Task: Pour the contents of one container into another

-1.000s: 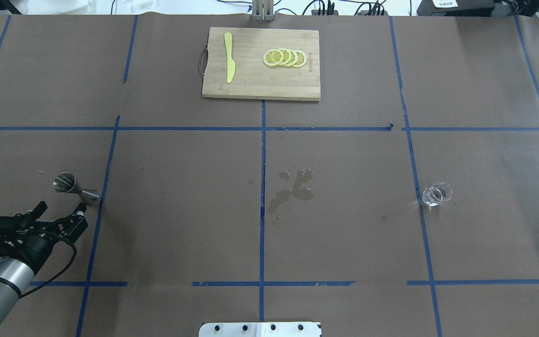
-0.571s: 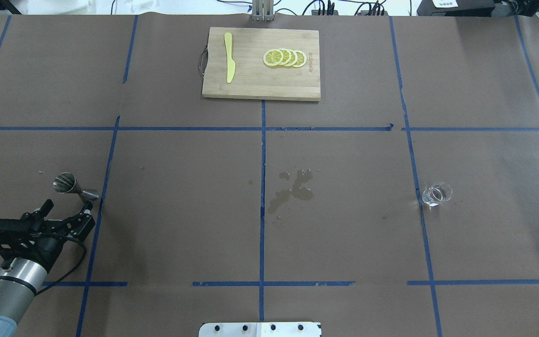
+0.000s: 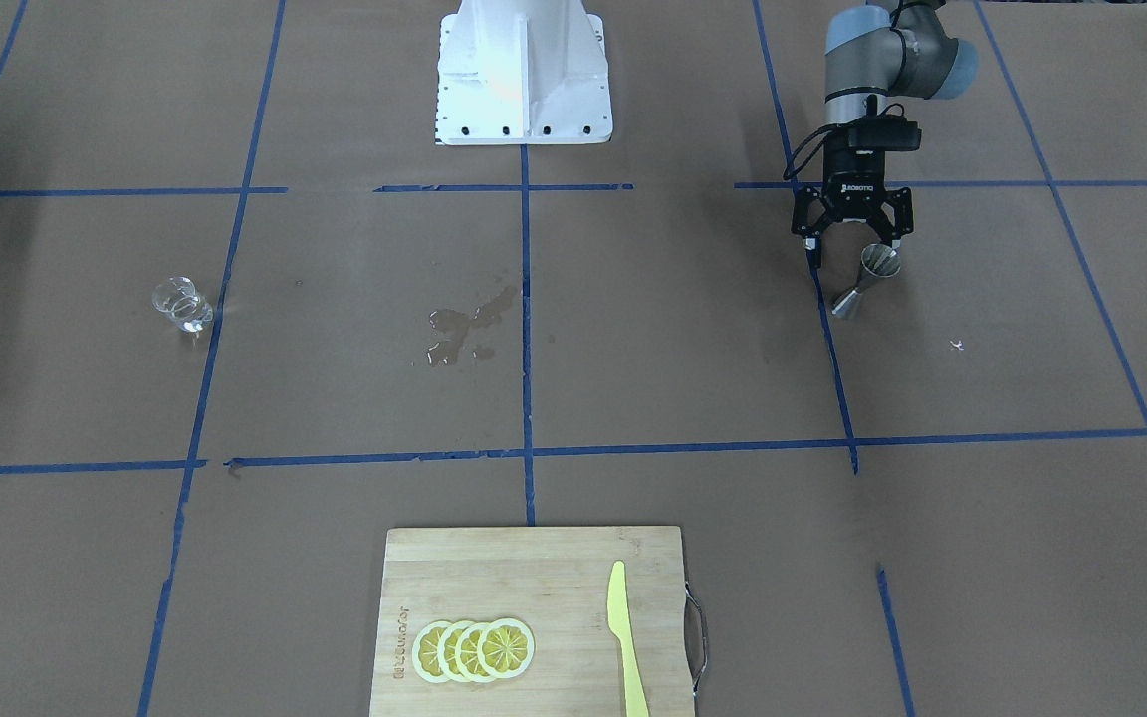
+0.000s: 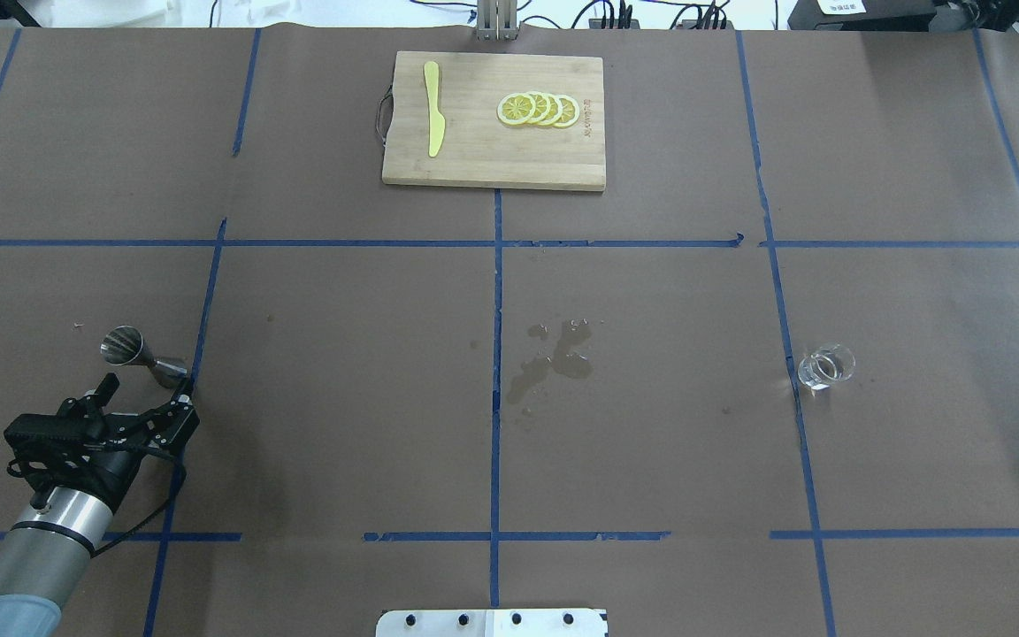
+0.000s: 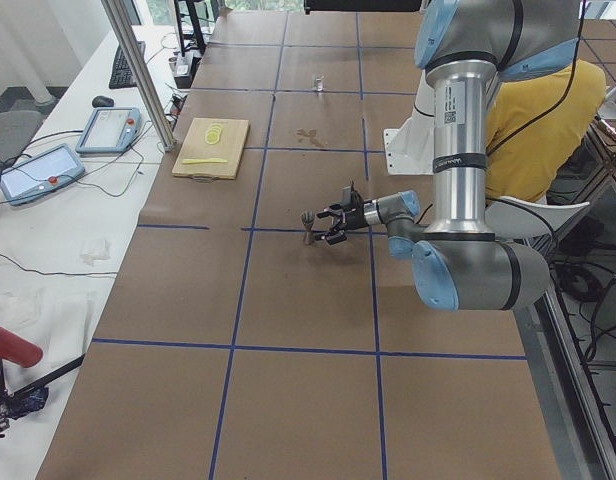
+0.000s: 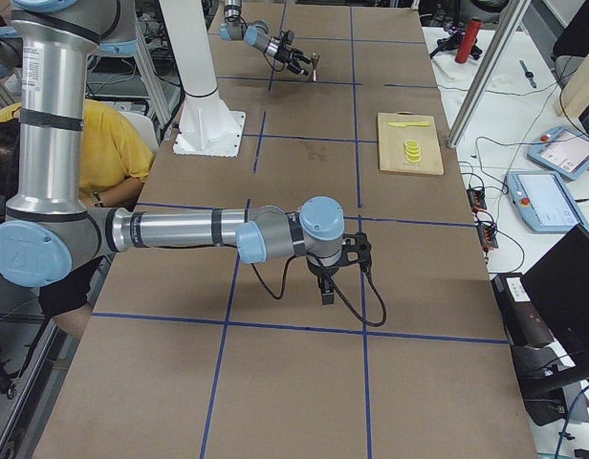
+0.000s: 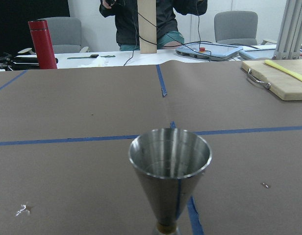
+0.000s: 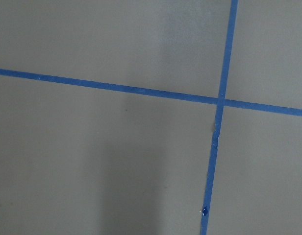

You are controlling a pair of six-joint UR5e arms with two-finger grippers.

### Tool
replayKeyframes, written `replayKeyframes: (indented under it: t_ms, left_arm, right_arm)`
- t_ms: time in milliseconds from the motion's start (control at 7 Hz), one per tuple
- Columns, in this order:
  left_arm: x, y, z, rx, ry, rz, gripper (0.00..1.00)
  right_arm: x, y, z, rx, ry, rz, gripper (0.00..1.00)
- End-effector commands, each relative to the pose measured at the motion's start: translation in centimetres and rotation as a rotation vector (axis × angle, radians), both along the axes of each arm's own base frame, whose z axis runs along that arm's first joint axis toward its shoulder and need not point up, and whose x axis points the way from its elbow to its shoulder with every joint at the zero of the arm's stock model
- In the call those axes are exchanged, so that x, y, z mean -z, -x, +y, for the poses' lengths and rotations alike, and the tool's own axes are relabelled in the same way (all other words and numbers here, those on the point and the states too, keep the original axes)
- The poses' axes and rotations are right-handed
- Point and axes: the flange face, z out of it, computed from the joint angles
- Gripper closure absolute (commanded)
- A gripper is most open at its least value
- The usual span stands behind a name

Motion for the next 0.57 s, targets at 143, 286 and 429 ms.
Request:
replayKeyframes:
  t_ms: [143,286,429]
  left_arm:
    - [0.0,0.2,-1.1,0.021,-0.004,-0.010,0.02]
    - [0.2,0.3,-1.3,0.025,-0.005,0.005,0.02]
    - [0.0,0.4,-1.8,0.037,-0.004,0.005,0.02]
  right_arm:
    - [0.0,0.0,0.0,0.001,-0.002,0.000,0.00]
    - [0.2,0.0,0.0,0.000,-0.002,0.000,0.00]
    - [0.3,0.0,0.0,0.000,-0.007,-0.001,0.00]
